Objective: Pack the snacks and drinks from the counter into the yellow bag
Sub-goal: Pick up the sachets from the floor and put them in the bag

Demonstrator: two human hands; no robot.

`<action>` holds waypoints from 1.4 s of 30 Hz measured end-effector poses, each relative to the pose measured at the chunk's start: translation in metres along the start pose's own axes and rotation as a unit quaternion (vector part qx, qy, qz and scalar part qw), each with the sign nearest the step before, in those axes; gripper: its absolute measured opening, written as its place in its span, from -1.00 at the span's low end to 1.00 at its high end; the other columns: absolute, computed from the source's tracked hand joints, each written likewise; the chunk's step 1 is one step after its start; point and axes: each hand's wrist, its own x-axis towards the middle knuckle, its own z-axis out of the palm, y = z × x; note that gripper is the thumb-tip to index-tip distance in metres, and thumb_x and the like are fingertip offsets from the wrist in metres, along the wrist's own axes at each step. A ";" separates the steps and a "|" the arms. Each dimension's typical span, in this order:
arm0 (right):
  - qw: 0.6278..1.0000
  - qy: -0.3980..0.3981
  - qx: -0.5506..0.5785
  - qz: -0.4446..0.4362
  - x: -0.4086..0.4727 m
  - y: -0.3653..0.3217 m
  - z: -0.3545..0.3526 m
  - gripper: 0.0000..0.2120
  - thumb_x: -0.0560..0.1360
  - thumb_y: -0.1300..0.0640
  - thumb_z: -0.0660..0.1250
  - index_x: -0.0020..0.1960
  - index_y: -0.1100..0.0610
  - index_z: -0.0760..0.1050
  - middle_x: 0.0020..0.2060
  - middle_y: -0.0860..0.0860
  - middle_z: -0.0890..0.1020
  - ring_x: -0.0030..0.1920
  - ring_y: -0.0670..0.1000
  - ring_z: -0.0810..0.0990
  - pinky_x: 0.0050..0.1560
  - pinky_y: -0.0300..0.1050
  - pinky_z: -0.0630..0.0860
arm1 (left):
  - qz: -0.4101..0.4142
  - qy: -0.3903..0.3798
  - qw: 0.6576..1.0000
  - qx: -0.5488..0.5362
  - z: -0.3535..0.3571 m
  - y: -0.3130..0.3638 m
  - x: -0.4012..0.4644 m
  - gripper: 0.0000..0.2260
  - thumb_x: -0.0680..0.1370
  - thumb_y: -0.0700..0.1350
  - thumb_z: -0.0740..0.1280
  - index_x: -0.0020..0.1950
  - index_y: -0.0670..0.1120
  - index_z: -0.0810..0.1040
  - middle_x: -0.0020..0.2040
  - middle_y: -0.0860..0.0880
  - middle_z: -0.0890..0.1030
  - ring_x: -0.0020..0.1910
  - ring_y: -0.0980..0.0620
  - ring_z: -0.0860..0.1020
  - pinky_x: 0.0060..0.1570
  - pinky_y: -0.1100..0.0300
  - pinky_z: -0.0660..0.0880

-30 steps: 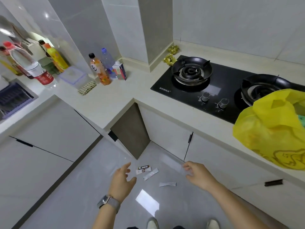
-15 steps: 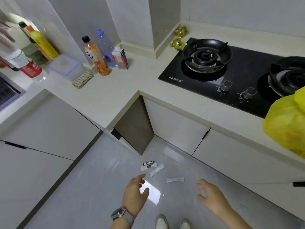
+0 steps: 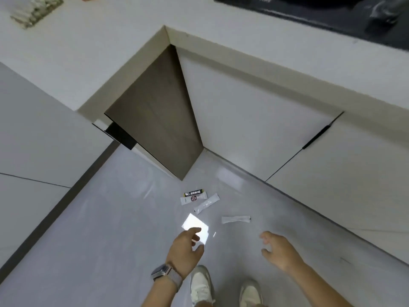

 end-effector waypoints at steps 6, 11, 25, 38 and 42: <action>0.999 -0.022 -0.035 0.006 0.115 0.033 0.071 -0.45 0.48 -0.03 0.30 0.43 -0.01 0.26 0.25 -0.01 0.53 0.28 0.01 0.45 0.23 -0.16 0.43 | -0.020 -0.020 1.000 0.010 0.054 -0.075 0.084 -0.66 0.48 -0.11 0.32 0.26 0.01 0.46 -0.04 0.08 0.53 -0.08 0.11 0.54 -0.03 0.36 0.44; 0.994 0.024 -0.103 -0.016 0.213 0.059 0.124 -0.36 0.47 -0.06 0.31 0.48 -0.01 0.15 0.36 -0.01 0.38 0.37 0.05 0.31 0.32 -0.11 0.34 | -0.027 -0.005 0.999 0.021 0.096 -0.128 0.169 -0.67 0.47 -0.13 0.33 0.23 -0.01 0.49 -0.08 0.08 0.53 -0.15 0.11 0.53 -0.06 0.34 0.44; 0.959 0.091 -0.215 -0.159 0.365 0.118 0.222 -0.33 -0.15 -0.17 0.58 -0.05 -0.11 0.56 -0.15 -0.12 0.56 -0.12 -0.04 0.46 -0.20 -0.16 0.50 | 0.000 0.066 0.997 0.049 0.187 -0.227 0.315 -0.68 0.47 -0.13 0.33 0.22 -0.02 0.51 -0.02 0.06 0.51 -0.11 0.12 0.50 -0.05 0.36 0.40; 0.989 0.086 0.108 -0.046 0.346 0.125 0.230 -0.89 0.58 0.06 0.18 -0.12 0.00 0.31 -0.24 -0.08 0.46 -0.23 -0.07 0.45 -0.25 -0.30 0.34 | 0.014 0.125 0.971 0.202 0.245 -0.237 0.353 -0.67 0.42 -0.18 0.37 0.16 -0.19 0.46 0.02 -0.17 0.56 -0.06 -0.17 0.54 -0.20 0.04 0.52; 0.955 0.061 0.289 0.031 0.343 0.112 0.217 -0.89 0.59 0.15 0.17 -0.12 0.10 0.37 -0.31 -0.04 0.57 -0.46 -0.04 0.49 -0.36 -0.19 0.41 | -0.003 0.083 0.972 0.222 0.246 -0.231 0.362 -0.67 0.58 -0.06 0.10 0.28 -0.19 0.32 0.17 -0.15 0.44 0.12 -0.09 0.42 0.01 0.14 0.43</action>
